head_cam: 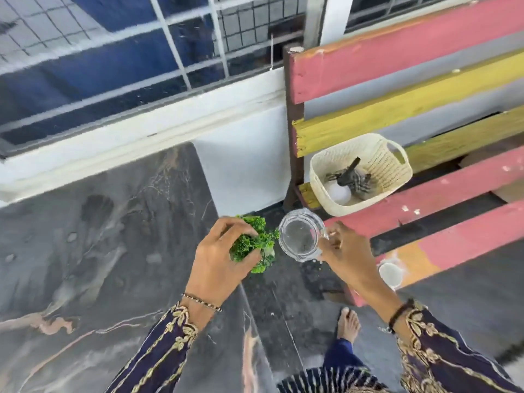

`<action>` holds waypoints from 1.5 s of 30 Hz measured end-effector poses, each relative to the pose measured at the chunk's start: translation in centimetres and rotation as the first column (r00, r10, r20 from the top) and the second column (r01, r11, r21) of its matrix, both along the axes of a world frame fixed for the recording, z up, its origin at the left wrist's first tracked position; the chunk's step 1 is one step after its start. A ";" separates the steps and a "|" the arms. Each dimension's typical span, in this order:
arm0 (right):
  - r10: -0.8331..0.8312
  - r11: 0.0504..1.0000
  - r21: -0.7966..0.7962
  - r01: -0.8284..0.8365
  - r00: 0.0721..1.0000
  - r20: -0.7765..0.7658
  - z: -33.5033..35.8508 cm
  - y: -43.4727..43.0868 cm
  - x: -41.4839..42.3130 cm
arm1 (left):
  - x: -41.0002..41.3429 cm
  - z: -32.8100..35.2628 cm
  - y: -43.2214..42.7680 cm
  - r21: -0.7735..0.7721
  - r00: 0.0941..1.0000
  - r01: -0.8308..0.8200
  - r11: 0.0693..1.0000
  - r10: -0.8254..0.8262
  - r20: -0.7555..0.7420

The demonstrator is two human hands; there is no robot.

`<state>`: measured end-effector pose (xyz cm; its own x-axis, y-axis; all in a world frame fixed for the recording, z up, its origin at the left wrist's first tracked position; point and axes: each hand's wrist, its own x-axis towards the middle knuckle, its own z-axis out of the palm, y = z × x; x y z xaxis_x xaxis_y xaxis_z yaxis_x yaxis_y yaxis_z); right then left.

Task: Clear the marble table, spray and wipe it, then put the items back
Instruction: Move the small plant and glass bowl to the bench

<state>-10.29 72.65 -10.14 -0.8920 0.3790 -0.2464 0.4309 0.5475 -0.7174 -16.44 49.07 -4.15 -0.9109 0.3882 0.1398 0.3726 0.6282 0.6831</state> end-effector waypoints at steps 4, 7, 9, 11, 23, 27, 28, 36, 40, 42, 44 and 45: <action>-0.077 0.997 0.028 0.075 0.996 0.047 -1.7 8.8 2.9 | 0.4 -1.6 10.6 -0.003 0.991 0.123 0.992 -0.123 0.049; -0.184 0.983 0.019 0.183 0.978 0.094 -3.6 14.7 5.6 | 0.7 -3.9 17.7 -0.011 0.973 0.216 0.976 -0.214 0.083; -0.273 0.962 0.030 0.272 0.951 0.143 -5.2 18.5 7.3 | 0.7 -6.4 22.4 0.007 0.958 0.255 0.967 -0.254 0.132; -0.366 0.931 0.062 0.361 0.912 0.186 -7.0 21.6 8.5 | 0.7 -9.0 26.4 0.023 0.934 0.313 0.949 -0.312 0.176; -0.708 0.663 0.117 0.739 0.569 0.419 -17.6 34.2 8.5 | -1.5 -20.5 42.4 -0.146 0.850 0.511 0.847 -0.473 0.232; -0.714 0.646 0.108 0.756 0.548 0.436 -19.4 36.4 8.3 | -2.5 -22.6 45.3 -0.157 0.857 0.503 0.850 -0.469 0.212; -0.715 0.643 0.105 0.759 0.545 0.437 -19.7 36.7 8.3 | -2.7 -23.0 45.9 -0.158 0.858 0.502 0.850 -0.469 0.209; -0.668 0.674 0.041 0.737 0.586 0.459 -21.0 38.1 9.3 | -4.8 -24.8 51.0 -0.145 0.880 0.471 0.870 -0.454 0.140; -0.670 0.689 0.063 0.722 0.602 0.434 -20.9 38.5 9.5 | -5.6 -25.4 52.9 -0.149 0.887 0.458 0.877 -0.440 0.138; -0.659 0.718 0.105 0.688 0.625 0.418 -20.8 38.6 9.7 | -5.8 -25.4 53.5 -0.145 0.882 0.467 0.872 -0.447 0.150; -0.649 0.741 0.145 0.655 0.644 0.405 -20.5 38.7 9.8 | -6.0 -25.3 53.8 -0.153 0.873 0.482 0.863 -0.457 0.171; -0.643 0.751 0.161 0.640 0.654 0.400 -20.3 38.7 9.8 | -6.0 -25.1 53.8 -0.171 0.869 0.490 0.855 -0.462 0.177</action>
<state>-0.48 111.34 -30.46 -0.2407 0.8207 -0.5182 0.9219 0.0263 -0.3866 -22.44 102.86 -29.30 -0.6116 0.7857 -0.0926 0.5817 0.5260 0.6204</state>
